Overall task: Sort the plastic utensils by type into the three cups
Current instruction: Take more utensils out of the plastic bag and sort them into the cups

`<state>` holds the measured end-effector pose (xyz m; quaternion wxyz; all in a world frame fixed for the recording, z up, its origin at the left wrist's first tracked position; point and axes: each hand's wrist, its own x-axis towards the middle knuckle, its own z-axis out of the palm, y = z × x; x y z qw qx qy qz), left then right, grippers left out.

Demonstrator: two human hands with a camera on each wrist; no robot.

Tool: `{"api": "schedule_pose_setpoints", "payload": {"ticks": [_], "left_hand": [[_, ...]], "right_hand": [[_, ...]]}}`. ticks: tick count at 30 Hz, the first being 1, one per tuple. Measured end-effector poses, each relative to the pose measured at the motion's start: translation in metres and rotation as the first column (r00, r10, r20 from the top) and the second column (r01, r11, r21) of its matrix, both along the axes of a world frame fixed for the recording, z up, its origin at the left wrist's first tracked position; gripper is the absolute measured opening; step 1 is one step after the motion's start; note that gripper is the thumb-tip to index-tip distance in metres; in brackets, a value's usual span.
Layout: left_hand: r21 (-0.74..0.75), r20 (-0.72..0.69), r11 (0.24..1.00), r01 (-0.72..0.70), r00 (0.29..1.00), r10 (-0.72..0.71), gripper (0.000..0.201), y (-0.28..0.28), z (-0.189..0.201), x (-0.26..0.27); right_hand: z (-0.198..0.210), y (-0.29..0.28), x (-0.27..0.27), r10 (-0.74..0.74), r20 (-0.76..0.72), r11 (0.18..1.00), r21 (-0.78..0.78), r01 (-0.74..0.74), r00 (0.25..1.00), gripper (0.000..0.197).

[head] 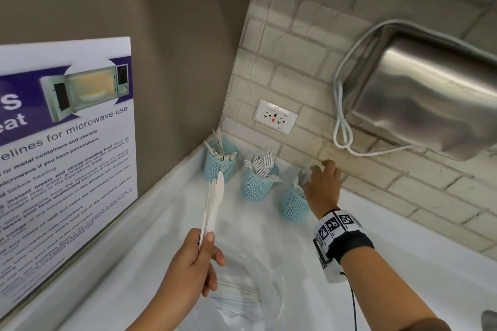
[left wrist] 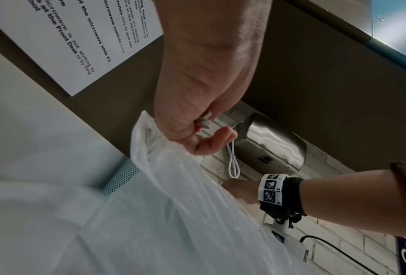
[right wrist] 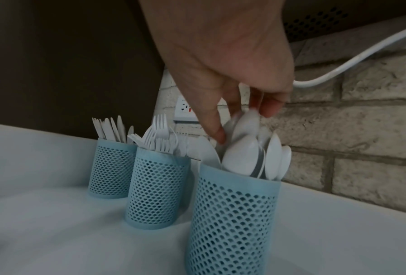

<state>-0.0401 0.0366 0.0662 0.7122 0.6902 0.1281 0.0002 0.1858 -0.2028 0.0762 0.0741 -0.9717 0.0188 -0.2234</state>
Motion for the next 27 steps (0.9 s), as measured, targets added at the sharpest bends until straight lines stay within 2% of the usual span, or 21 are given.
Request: {"api": "schedule_pose_setpoints", "payload": {"ticks": [6, 9, 13, 14, 16, 19, 22, 25, 27], "left_hand": [[0.015, 0.018, 1.0, 0.027, 0.999, -0.027, 0.022, -0.002, 0.002, -0.002], [0.037, 0.031, 0.999, 0.027, 0.999, -0.028, 0.022, 0.0, 0.005, -0.003], [0.024, 0.018, 0.999, 0.038, 0.999, -0.038, 0.021, 0.002, 0.006, -0.002], [0.021, 0.015, 0.999, 0.04, 0.999, -0.04, 0.021, 0.002, 0.005, -0.002], [0.011, 0.009, 0.999, 0.039, 0.999, -0.039, 0.024, 0.002, 0.006, -0.002], [-0.037, -0.008, 0.999, 0.033, 0.999, -0.033, 0.028, 0.001, 0.008, -0.003], [-0.058, -0.012, 0.998, 0.039, 0.999, -0.039, 0.029, 0.0, 0.011, -0.004], [-0.068, -0.011, 0.997, 0.046, 0.999, -0.047, 0.03, 0.002, 0.013, -0.006], [-0.086, -0.016, 0.994, 0.059, 0.998, -0.061, 0.03, 0.003, 0.015, -0.007]], "right_hand": [[0.0, 0.004, -0.008, -0.011, -0.072, 1.0, -0.028, 0.009, 0.997, 0.048], [0.004, 0.011, -0.016, 0.017, -0.057, 0.997, 0.073, -0.013, 0.998, 0.048], [0.007, 0.032, -0.038, 0.205, -0.017, 0.95, 0.245, -0.195, 0.979, 0.048], [0.008, 0.039, -0.046, 0.277, -0.011, 0.912, 0.319, -0.259, 0.961, 0.045], [0.013, 0.056, -0.068, 0.42, -0.037, 0.773, 0.537, -0.336, 0.907, 0.04], [0.029, 0.082, -0.109, 0.617, -0.132, 0.511, 0.817, -0.268, 0.775, 0.038], [0.036, 0.098, -0.135, 0.704, -0.14, 0.332, 0.932, -0.148, 0.696, 0.045], [0.037, 0.107, -0.143, 0.725, -0.079, 0.163, 0.985, -0.059, 0.684, 0.024], [0.038, 0.109, -0.144, 0.725, -0.063, 0.104, 0.994, -0.019, 0.686, 0.015]]}}
